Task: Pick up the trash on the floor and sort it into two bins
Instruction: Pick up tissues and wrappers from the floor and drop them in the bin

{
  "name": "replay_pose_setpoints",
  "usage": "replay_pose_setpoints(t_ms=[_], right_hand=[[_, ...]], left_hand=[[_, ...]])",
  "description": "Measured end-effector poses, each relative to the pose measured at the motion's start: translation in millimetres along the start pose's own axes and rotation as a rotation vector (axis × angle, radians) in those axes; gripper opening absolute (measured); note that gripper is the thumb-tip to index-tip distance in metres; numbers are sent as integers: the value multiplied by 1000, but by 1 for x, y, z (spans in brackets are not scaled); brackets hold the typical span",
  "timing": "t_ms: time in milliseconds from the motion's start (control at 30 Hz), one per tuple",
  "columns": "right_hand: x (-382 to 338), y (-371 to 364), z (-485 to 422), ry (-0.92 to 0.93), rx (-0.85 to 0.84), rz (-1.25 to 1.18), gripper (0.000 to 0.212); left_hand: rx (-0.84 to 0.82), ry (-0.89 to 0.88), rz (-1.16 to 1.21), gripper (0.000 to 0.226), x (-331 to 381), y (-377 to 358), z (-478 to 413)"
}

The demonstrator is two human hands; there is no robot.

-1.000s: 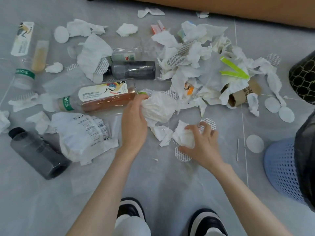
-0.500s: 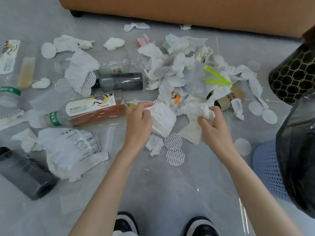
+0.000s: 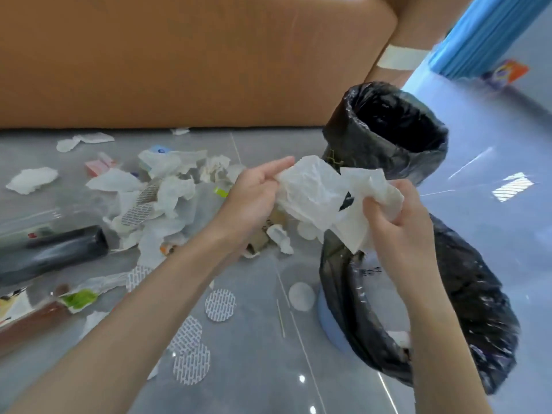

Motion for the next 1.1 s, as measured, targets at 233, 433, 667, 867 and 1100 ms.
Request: replay_pose_setpoints(t_ms=[233, 433, 667, 867, 1100], right_hand=[[69, 54, 6, -309, -46, 552, 22], [96, 69, 21, -511, -343, 771, 48], [56, 88, 17, -237, -23, 656, 45], [73, 50, 19, -235, -311, 574, 34], [140, 6, 17, -337, -706, 786, 44]], left_hand=[[-276, -123, -193, 41, -9, -110, -5], [-704, -29, -674, 27, -70, -144, 20], [-580, -164, -999, 34, -79, -128, 14], [-495, -134, -812, 58, -86, -111, 17], [-514, -143, -770, 60, -94, -104, 22]])
Point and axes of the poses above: each hand's wrist, its own z-axis away from the middle knuckle, its own y-axis out of the back of the hand, x = y × z, the point moved 3 cm from there along -z, towards the middle knuckle, and after that the axes turned 15 degrees about z, right-handed, at the moved point
